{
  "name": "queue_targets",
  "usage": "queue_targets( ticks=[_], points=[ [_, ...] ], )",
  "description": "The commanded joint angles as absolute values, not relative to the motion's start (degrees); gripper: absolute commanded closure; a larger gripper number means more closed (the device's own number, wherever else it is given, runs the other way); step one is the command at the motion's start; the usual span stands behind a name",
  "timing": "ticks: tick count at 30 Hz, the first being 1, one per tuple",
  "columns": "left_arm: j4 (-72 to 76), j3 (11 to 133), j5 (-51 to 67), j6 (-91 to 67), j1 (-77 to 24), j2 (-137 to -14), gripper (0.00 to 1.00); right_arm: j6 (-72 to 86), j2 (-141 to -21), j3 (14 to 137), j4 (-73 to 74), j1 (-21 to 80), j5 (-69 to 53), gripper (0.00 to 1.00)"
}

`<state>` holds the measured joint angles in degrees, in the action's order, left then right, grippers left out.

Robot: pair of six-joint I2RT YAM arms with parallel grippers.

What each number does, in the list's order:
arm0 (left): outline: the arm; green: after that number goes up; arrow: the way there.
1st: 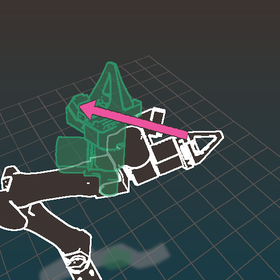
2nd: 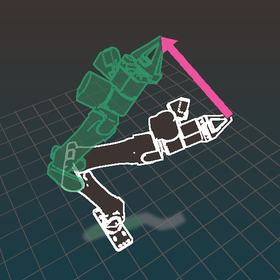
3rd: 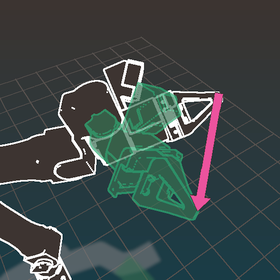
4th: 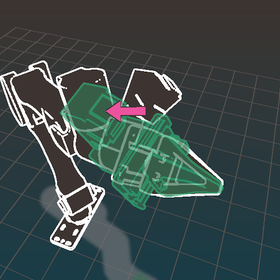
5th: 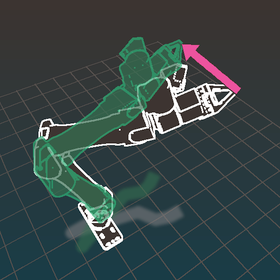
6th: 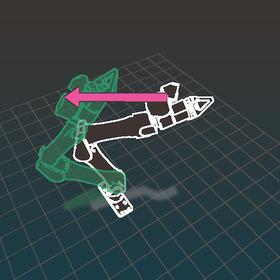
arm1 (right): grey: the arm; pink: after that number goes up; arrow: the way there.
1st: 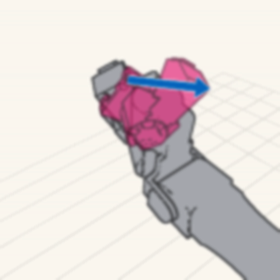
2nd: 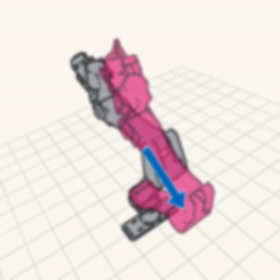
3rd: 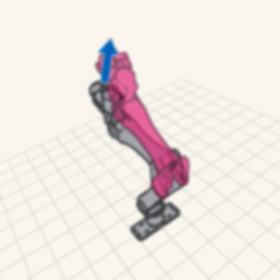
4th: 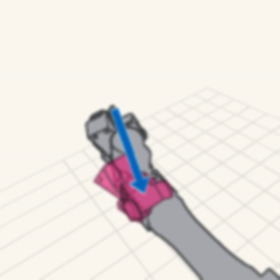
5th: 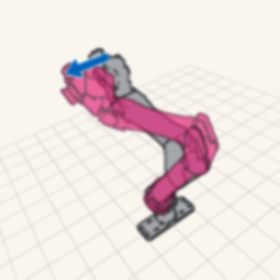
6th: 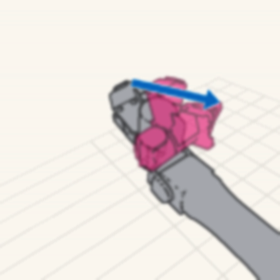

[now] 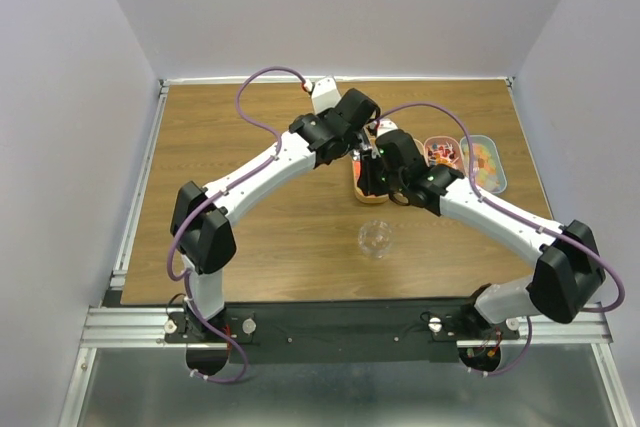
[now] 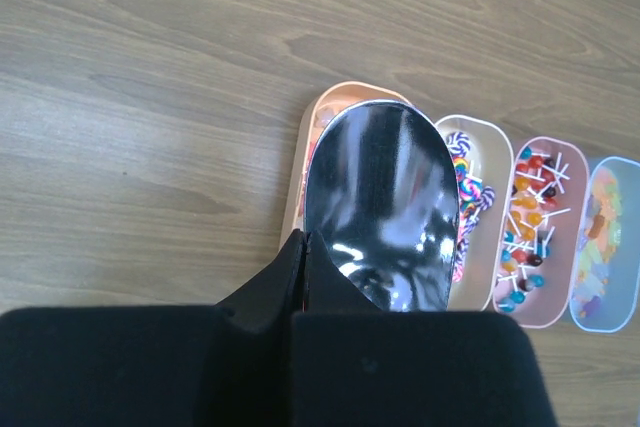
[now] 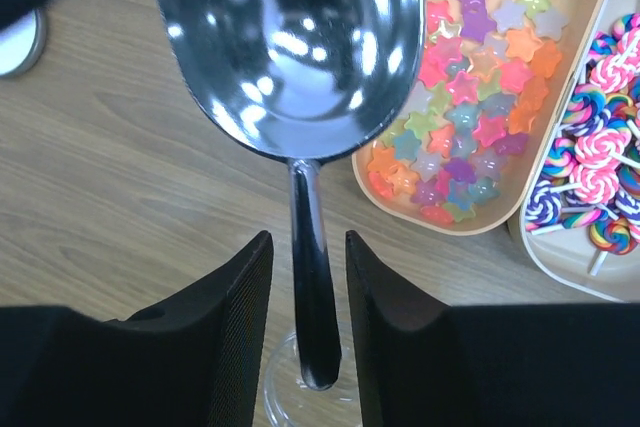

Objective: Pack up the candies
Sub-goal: Adjust the spatula.

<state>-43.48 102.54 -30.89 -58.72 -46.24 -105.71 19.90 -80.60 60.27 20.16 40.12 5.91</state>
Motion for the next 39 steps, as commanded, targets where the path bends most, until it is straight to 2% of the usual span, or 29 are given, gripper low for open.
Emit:
queue_targets(
  ticks=[1, 14, 20, 25, 27, 31, 36, 37, 39],
  points=[
    [-46.50, 103.80, -34.89, -60.56, -46.76, -107.31, 1.00, 19.78, -81.04, 62.58, 19.60, 41.13, 9.14, 0.61],
    [-47.55, 104.06, -36.12, -60.82, -47.37, -107.93, 1.00, 20.21, -80.42, 62.05, 19.60, 41.40, 9.23, 0.67],
    [-47.81, 103.97, -36.12, -60.91, -47.81, -108.10, 1.00, 20.13, -80.86, 62.14, 19.60, 41.57, 9.14, 0.78],
    [-47.73, 104.06, -36.04, -60.65, -47.90, -108.02, 1.00, 20.04, -81.12, 61.88, 19.60, 41.84, 9.05, 0.98],
    [-47.81, 104.15, -35.95, -60.29, -47.99, -107.93, 0.99, 19.86, -80.86, 61.53, 19.51, 41.84, 9.23, 0.99],
    [-47.20, 103.27, -35.60, -59.77, -47.90, -106.62, 0.90, 19.51, -79.98, 60.82, 19.77, 41.84, 9.67, 0.99],
    [-45.53, 101.25, -35.51, -58.80, -47.90, -103.54, 0.85, 19.25, -79.19, 60.29, 21.00, 41.84, 10.55, 0.99],
    [-45.27, 100.21, -35.68, -58.80, -47.90, -101.97, 0.70, 19.16, -79.19, 60.21, 21.35, 41.84, 10.63, 0.99],
    [-43.69, 99.06, -36.21, -58.01, -47.99, -99.94, 0.60, 18.81, -79.10, 60.12, 22.32, 41.84, 11.07, 0.99]
  ],
)
